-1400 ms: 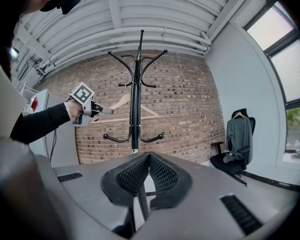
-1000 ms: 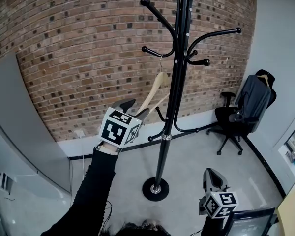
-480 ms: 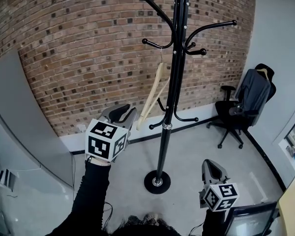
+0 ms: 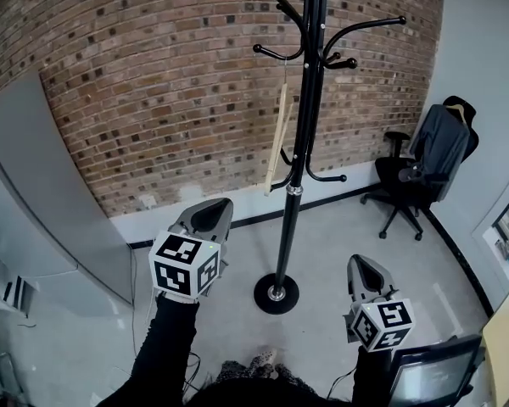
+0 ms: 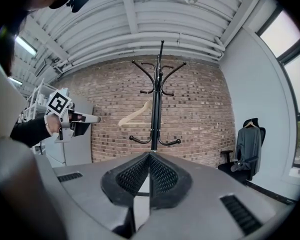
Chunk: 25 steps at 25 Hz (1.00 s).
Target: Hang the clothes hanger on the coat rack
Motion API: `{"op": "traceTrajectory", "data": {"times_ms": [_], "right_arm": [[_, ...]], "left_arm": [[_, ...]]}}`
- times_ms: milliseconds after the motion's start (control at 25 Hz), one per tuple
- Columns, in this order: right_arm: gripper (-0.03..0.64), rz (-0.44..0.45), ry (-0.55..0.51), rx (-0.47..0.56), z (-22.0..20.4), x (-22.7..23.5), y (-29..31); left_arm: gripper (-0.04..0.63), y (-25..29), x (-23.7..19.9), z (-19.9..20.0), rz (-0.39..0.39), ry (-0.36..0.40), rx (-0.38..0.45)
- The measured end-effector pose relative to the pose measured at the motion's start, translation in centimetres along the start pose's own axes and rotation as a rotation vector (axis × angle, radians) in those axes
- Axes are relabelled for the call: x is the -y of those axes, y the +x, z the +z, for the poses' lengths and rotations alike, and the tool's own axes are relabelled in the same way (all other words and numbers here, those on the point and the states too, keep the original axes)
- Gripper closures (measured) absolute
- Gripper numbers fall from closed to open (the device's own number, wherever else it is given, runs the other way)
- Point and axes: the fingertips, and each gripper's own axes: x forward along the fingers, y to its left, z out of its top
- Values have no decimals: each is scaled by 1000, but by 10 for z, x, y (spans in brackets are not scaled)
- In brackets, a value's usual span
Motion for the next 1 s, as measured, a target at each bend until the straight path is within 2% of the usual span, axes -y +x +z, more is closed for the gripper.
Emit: {"op": "traceTrajectory", "data": {"times_ms": [480, 760, 1000], "right_arm": [[607, -9, -61, 57, 12, -30, -27], [607, -1, -91, 63, 18, -45, -33], [609, -5, -126, 62, 23, -52, -32]], "left_arm": [[589, -49, 27, -69, -15, -104, -75], [589, -66, 29, -88, 1, -119, -117], [589, -74, 43, -100, -22, -124, -133]]}}
